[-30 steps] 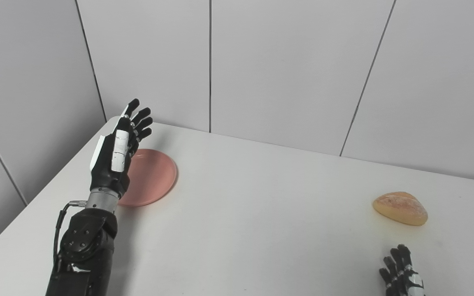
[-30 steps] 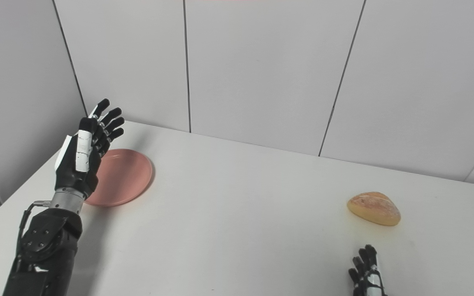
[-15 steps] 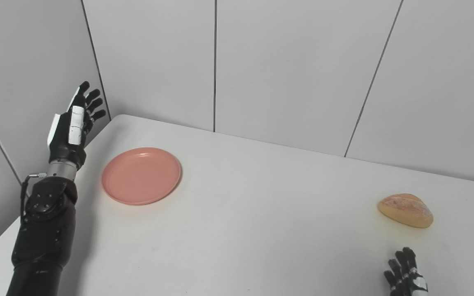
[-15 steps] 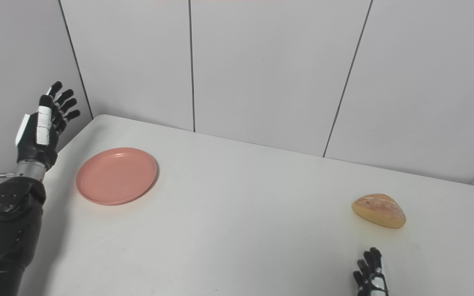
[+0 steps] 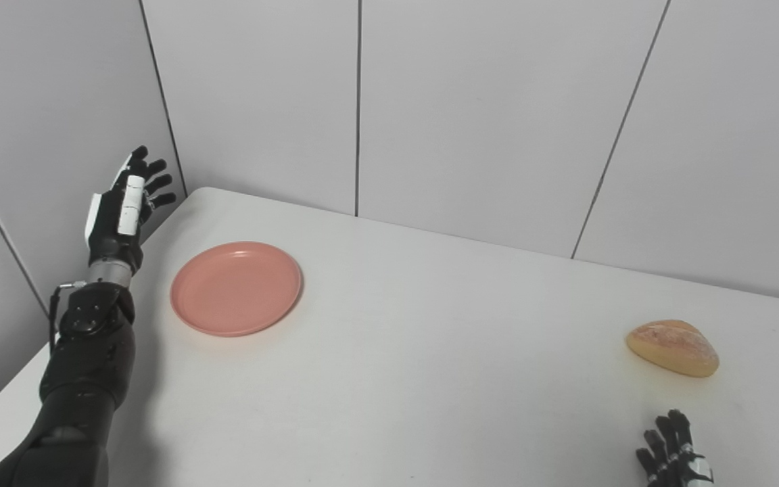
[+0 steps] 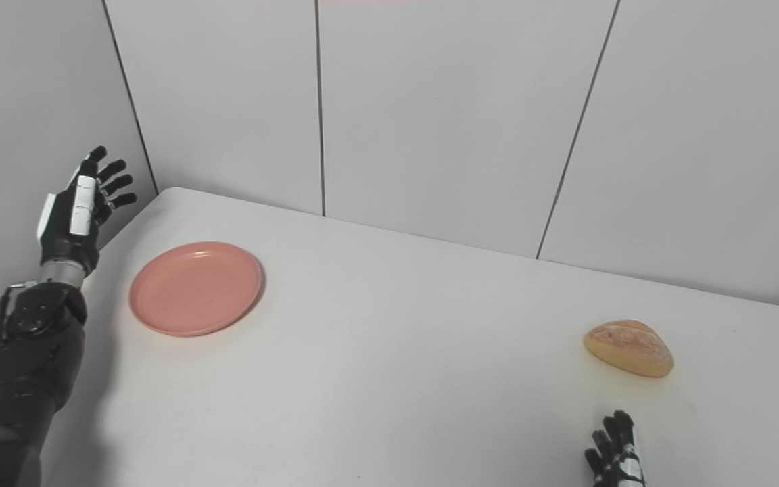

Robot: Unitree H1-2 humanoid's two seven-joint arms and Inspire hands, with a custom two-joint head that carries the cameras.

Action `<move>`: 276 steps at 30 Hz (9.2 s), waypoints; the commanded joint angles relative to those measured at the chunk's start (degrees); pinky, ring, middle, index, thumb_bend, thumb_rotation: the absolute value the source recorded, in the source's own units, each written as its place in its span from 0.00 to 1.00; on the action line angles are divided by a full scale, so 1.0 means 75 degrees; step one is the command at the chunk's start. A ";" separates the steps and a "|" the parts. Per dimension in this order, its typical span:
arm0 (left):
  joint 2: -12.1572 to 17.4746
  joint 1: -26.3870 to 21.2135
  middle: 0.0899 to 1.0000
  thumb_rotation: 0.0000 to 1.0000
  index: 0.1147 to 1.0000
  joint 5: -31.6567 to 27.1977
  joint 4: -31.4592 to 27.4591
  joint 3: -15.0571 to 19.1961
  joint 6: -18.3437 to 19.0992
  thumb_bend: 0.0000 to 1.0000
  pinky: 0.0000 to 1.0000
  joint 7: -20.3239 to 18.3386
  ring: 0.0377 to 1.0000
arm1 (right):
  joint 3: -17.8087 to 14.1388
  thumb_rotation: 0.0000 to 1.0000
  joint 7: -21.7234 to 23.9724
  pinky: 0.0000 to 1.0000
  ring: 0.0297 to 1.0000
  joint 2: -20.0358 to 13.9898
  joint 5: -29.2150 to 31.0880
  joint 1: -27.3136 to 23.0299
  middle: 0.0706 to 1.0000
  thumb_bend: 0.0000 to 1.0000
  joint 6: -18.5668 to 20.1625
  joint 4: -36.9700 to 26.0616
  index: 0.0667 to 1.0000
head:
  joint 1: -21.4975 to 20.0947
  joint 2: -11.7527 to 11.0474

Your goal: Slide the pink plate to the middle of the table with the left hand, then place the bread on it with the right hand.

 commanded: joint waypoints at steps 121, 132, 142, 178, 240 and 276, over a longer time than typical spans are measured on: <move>-0.2312 0.2061 0.96 0.88 0.99 -0.0472 -0.4021 -0.0573 0.2468 0.95 0.84 -0.0054 0.94 | 0.0290 0.90 -0.0210 0.92 0.92 0.0187 -0.0204 0.0345 0.97 0.78 0.0942 -0.0973 0.96 | -0.1061 0.0817; -0.2637 0.2131 0.97 0.87 1.00 0.0162 -0.4133 -0.0919 0.1858 1.00 0.78 0.0244 0.93 | 0.0414 0.87 -0.0264 0.91 0.91 0.0339 -0.0283 0.0332 0.97 0.80 0.0955 -0.0957 0.95 | -0.1621 0.0882; -0.2606 0.2298 0.98 0.87 1.00 0.0125 -0.4221 -0.1144 0.1758 1.00 0.86 -0.0059 0.96 | 0.0755 0.86 -0.0509 0.88 0.89 0.0703 -0.0732 0.0307 0.96 0.81 0.0987 -0.0922 0.95 | -0.2666 0.0972; -0.3506 0.2512 0.98 0.91 1.00 0.0386 -0.5332 -0.1605 0.2783 1.00 0.85 0.0464 0.93 | 0.1239 0.90 -0.0833 0.88 0.87 0.1357 -0.1620 0.0093 0.97 0.74 0.1056 -0.0666 0.96 | -0.4209 0.0975; -0.4157 0.2964 0.99 0.90 1.00 0.0368 -0.5637 -0.2078 0.3152 0.98 0.85 0.0196 0.94 | 0.1419 0.68 -0.0494 0.68 0.79 -0.0120 -0.6291 -0.1237 0.83 0.87 0.1715 -0.2075 0.87 | -0.4729 0.0490; -0.4217 0.3064 1.00 0.90 1.00 0.0416 -0.5443 -0.2153 0.2958 0.97 0.88 0.0083 0.94 | 0.1106 0.25 0.4035 0.64 0.79 -0.4064 -0.8231 -0.5584 0.83 1.00 0.2320 -0.1401 0.81 | -0.4651 0.0239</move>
